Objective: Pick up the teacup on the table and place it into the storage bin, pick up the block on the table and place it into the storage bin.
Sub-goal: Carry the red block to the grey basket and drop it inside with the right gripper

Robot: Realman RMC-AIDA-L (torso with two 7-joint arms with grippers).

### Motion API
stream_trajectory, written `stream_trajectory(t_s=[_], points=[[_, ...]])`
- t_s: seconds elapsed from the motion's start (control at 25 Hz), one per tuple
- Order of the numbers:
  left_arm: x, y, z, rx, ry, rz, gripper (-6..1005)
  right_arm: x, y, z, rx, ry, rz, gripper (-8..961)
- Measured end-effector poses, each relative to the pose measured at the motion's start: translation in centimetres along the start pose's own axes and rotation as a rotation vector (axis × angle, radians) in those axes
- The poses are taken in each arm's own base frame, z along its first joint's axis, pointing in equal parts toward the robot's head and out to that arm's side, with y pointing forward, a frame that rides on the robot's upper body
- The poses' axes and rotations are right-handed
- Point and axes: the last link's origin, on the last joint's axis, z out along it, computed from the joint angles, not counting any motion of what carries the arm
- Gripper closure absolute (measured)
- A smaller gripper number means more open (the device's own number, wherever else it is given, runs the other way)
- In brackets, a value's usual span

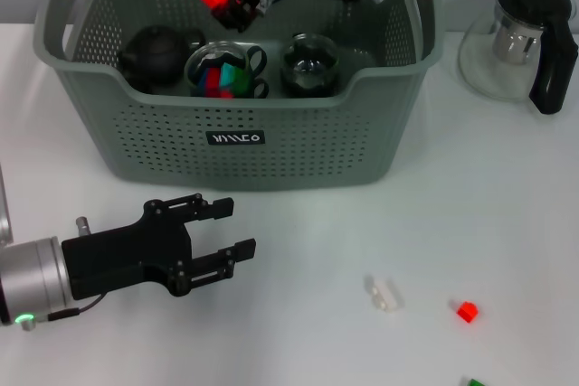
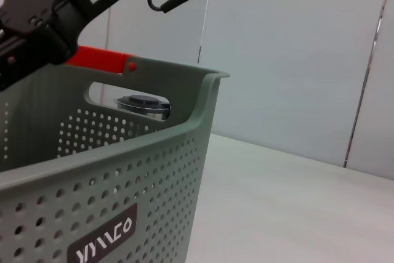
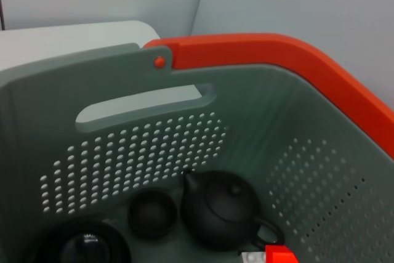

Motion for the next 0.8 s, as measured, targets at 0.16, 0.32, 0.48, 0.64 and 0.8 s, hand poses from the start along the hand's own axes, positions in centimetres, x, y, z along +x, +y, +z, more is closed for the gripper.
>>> stream_trajectory(t_s=[0.16, 0.32, 0.48, 0.64, 0.8], points=[[-0.1, 0.0, 0.0, 0.001, 0.0, -0.001, 370, 0.1, 0.5, 0.3, -0.01, -0.009, -0.008, 588], [-0.1, 0.0, 0.0, 0.003, -0.002, -0.001, 371, 0.1, 1.1, 0.5, -0.038, -0.027, -0.027, 585], [-0.2, -0.1, -0.1, 0.01, -0.006, -0.002, 371, 0.1, 1.2, 0.5, -0.048, -0.035, -0.032, 583], [-0.2, -0.1, -0.1, 0.011, -0.007, -0.006, 369, 0.1, 1.1, 0.4, -0.045, -0.033, -0.028, 580], [-0.2, -0.1, -0.1, 0.011, -0.007, -0.007, 369, 0.2, 1.1, 0.4, -0.044, -0.029, -0.037, 577]])
